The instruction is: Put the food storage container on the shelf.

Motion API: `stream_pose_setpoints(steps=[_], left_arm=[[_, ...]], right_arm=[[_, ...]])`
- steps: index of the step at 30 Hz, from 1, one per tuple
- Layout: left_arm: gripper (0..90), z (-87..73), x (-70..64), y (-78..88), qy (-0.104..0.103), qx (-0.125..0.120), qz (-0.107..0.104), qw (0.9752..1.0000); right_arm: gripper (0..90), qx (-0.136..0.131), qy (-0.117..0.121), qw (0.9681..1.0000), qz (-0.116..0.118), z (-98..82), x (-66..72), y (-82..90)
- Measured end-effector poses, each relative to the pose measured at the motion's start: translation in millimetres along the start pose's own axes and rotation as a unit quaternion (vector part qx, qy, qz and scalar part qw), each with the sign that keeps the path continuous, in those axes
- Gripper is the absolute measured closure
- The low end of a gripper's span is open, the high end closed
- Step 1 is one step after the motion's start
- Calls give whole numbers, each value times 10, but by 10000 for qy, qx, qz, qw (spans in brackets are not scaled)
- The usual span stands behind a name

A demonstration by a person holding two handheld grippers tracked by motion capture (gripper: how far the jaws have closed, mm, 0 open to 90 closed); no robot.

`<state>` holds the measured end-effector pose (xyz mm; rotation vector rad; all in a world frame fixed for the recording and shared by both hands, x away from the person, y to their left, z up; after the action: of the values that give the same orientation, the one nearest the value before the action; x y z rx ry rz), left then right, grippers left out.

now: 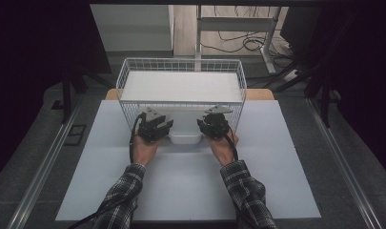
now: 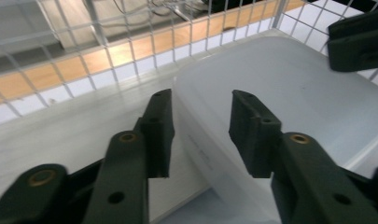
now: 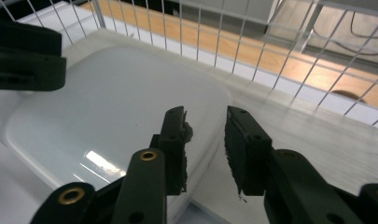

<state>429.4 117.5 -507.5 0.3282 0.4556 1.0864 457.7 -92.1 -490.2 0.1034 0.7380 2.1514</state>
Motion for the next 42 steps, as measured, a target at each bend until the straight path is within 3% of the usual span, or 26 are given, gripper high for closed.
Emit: stream_pose_setpoints(steps=[1, 2, 5, 8, 11, 14, 16, 17, 22, 25, 29, 34, 39, 42], left_arm=[[550, 0, 0, 0, 0, 0, 0, 10000], [526, -14, 10, 60, 143, -48, -106, 9998], [442, -62, -14, 156, 249, 2, -274, 9993], [361, -115, -51, 277, 183, 47, -479, 9987], [267, -160, -51, 416, 132, 33, -562, 9983], [177, -194, -42, 504, 111, 95, -549, 9984], [140, -282, -11, 672, -107, 69, -435, 9990], [129, -314, 1, 714, -92, 71, -450, 9989], [93, -581, 85, 1027, 328, 27, -693, 9970], [83, -686, 109, 1182, 377, 30, -743, 9965], [54, -866, 115, 1400, 384, -14, -673, 9970], [23, -1101, 55, 1584, 68, 69, -402, 9991], [15, -1239, -4, 1723, -151, 134, -335, 9992], [12, -1264, -16, 1748, -164, 122, -415, 9989]], right_arm=[[672, -78, -60, 9999, 61, -1, -10, 24], [674, -134, -171, 9997, 138, -2, -19, 52], [721, -208, -257, 9993, 167, -6, -41, 127], [771, -200, -154, 9993, 258, -8, -20, 204], [810, -234, 1, 9984, 520, -18, 35, 304], [869, -257, 97, 9973, 687, -35, 90, 384], [891, -309, 155, 9964, 773, -48, 134, 445], [892, -312, 166, 9962, 800, -53, 149, 461], [893, -304, 172, 9944, 996, -92, 246, 542], [893, -316, 194, 9933, 1096, -113, 322, 580], [893, -258, 316, 9915, 1236, -175, 451, 555], [893, -138, 427, 9900, 1339, -251, 562, 452], [893, -31, 493, 9895, 1355, -293, 621, 294], [892, 50, 461, 9897, 1357, -326, 637, 191]])
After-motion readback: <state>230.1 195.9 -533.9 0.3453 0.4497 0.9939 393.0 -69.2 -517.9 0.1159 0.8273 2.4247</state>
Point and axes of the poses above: each handheld gripper's, and its own axes: y roughly backward along the jaws, z roughly out of its top, x roughly to its left, the point moved 4 cm from there along -y, roughly forward along the jaws, and after that the axes turned 10 degrees about y, right-handed, at the moved point
